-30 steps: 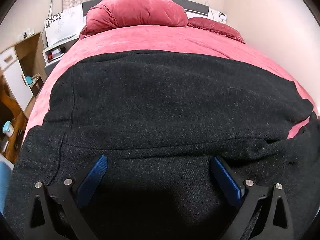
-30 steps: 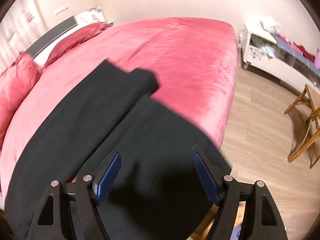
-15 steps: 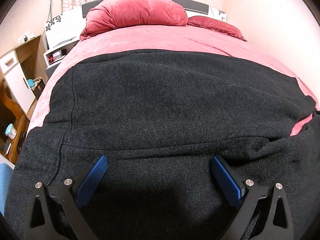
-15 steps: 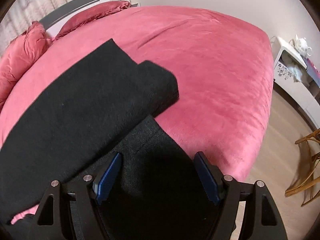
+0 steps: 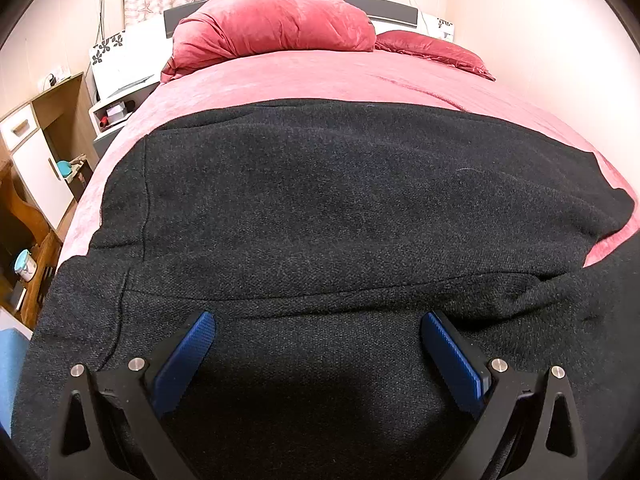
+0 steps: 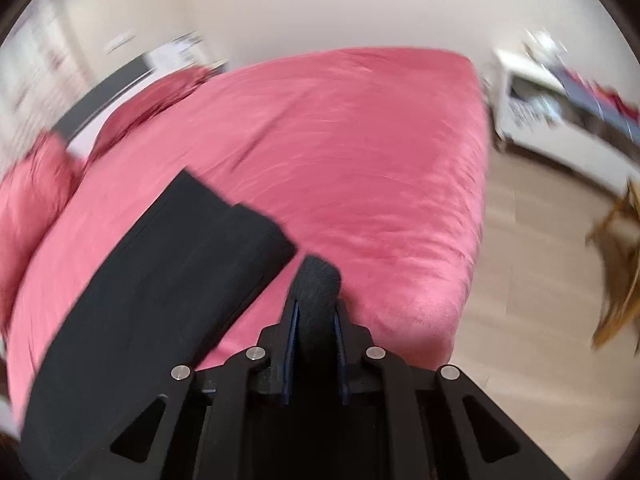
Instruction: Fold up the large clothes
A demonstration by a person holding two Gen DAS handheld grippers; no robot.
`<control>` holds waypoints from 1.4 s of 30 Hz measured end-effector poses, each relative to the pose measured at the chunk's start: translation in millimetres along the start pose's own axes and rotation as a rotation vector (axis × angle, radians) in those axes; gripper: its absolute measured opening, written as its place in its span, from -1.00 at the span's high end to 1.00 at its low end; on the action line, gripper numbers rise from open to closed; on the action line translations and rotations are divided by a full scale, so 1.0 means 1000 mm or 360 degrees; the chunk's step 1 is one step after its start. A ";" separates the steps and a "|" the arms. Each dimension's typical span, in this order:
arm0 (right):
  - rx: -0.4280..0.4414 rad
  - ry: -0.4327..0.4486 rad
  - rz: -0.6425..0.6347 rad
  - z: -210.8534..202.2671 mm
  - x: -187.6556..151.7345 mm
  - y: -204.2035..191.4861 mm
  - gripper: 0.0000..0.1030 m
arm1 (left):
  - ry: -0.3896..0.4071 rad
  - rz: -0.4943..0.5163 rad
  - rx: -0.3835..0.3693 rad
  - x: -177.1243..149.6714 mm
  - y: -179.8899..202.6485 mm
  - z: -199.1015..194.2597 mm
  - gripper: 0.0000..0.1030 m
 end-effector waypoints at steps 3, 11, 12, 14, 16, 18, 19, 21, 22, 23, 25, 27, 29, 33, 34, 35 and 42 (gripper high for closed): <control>-0.0001 0.0067 0.0147 0.020 0.007 0.005 0.74 | 0.0001 -0.0002 0.0000 0.000 0.000 0.000 -1.00; -0.0087 0.0146 0.0224 0.031 0.037 0.034 0.19 | -0.0002 -0.0016 -0.0009 -0.001 -0.002 -0.002 -1.00; -0.0110 0.0192 0.0256 0.017 0.038 0.046 0.16 | 0.0000 -0.0021 -0.0015 -0.001 -0.002 -0.003 -1.00; -0.0152 0.0214 0.0291 -0.002 0.032 0.065 0.00 | 0.0004 -0.0024 -0.0017 -0.001 -0.003 -0.003 -1.00; -0.0201 0.0178 0.0322 -0.024 0.015 0.086 -0.01 | 0.0006 -0.0022 -0.0019 -0.001 -0.004 -0.003 -1.00; -0.0218 0.0103 0.0398 -0.038 -0.010 0.106 -0.01 | 0.0006 -0.0018 -0.0017 -0.001 -0.004 -0.004 -1.00; -0.0223 0.0060 0.0459 -0.044 -0.026 0.115 -0.01 | 0.0006 -0.0016 -0.0016 -0.001 -0.004 -0.004 -1.00; -0.0190 -0.0066 0.0647 -0.055 -0.066 0.130 -0.01 | 0.0002 -0.0005 -0.0006 -0.001 -0.003 -0.005 -1.00; -0.0166 -0.0103 0.0703 -0.056 -0.077 0.132 -0.01 | -0.0001 0.0008 0.0006 0.000 -0.002 -0.006 -1.00; -0.0125 -0.0168 0.0795 -0.056 -0.099 0.133 -0.01 | -0.0008 0.0024 0.0021 0.000 -0.001 -0.007 -1.00; -0.0051 -0.0231 0.0937 -0.053 -0.126 0.130 -0.01 | -0.0040 0.0028 0.0056 0.002 0.000 -0.012 -1.00; 0.0043 -0.0332 0.1172 -0.045 -0.158 0.123 -0.01 | -0.0052 -0.0019 0.0080 0.002 -0.006 -0.023 -0.96; 0.0126 -0.0377 0.1386 -0.044 -0.179 0.111 -0.05 | -0.0042 -0.0024 0.0122 -0.002 -0.014 -0.036 -0.94; 0.0116 -0.0268 0.1234 -0.057 -0.164 0.085 -0.05 | -0.0060 0.0047 0.0229 -0.019 -0.041 -0.062 -0.92; 0.0045 -0.0218 0.1086 -0.064 -0.154 0.077 -0.05 | -0.0056 0.0022 0.0195 -0.020 -0.045 -0.068 -0.83; -0.0041 -0.0150 0.0892 -0.072 -0.139 0.066 -0.05 | -0.0056 -0.0010 0.0156 -0.019 -0.049 -0.072 -0.81; -0.0019 0.0002 0.0005 -0.086 -0.076 -0.042 -0.07 | -0.0003 -0.0237 0.0098 0.033 -0.076 -0.059 -0.82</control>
Point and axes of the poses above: each gripper's, at about its wrist camera, not at the fingertips, and z roughly the way its jaws point, y to its right, x to its top, the point moved 4 cm from there along z, roughly the way its jaws point, and after that the axes turned 14 degrees about y, right-handed, at the moved point
